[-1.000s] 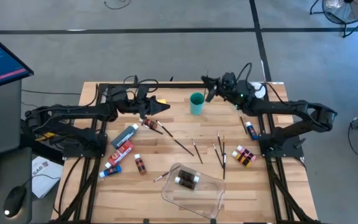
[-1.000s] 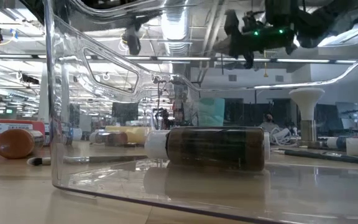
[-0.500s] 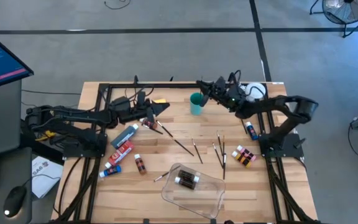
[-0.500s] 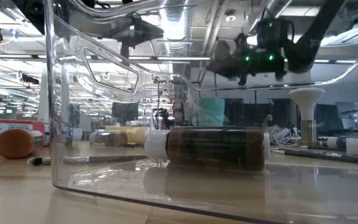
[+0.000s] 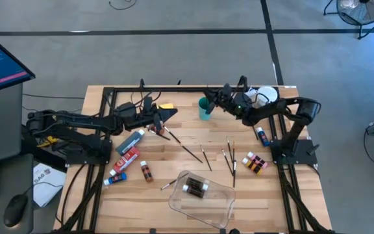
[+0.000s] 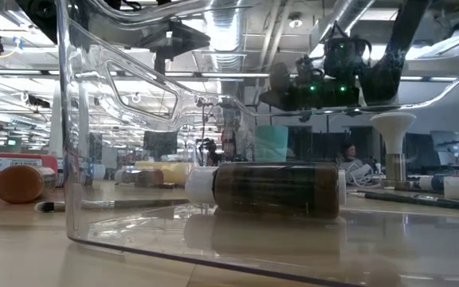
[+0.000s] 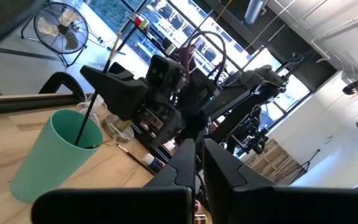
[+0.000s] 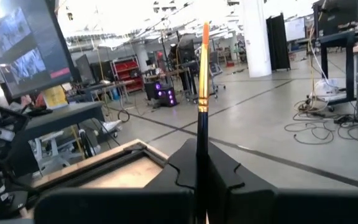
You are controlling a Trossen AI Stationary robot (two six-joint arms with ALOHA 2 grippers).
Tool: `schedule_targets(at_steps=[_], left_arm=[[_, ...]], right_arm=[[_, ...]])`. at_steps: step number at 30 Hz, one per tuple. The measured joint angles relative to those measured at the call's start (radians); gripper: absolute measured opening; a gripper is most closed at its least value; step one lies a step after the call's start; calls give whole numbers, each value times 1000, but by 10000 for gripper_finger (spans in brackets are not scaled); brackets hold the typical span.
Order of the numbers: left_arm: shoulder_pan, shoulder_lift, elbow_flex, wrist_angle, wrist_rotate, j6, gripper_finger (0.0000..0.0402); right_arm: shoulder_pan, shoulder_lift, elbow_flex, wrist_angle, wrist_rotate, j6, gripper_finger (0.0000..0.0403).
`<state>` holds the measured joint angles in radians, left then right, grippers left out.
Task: Pick & Place Paint Supplies
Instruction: Put the gold paint brush into the green cup
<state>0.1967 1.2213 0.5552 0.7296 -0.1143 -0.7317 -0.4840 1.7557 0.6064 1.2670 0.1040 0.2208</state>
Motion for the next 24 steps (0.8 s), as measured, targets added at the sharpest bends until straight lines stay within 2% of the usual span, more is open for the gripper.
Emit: schedule_targets(at_steps=[8, 15, 24], left_arm=[[0, 0, 0, -3, 1, 21, 2], [0, 0, 0, -5, 1, 21, 2], [0, 0, 0, -5, 2, 20, 2]], right_arm=[[-2, 0, 0, -74, 0, 71, 19], [-2, 0, 0, -77, 0, 76, 42], [-2, -41, 0, -79, 0, 120, 51]])
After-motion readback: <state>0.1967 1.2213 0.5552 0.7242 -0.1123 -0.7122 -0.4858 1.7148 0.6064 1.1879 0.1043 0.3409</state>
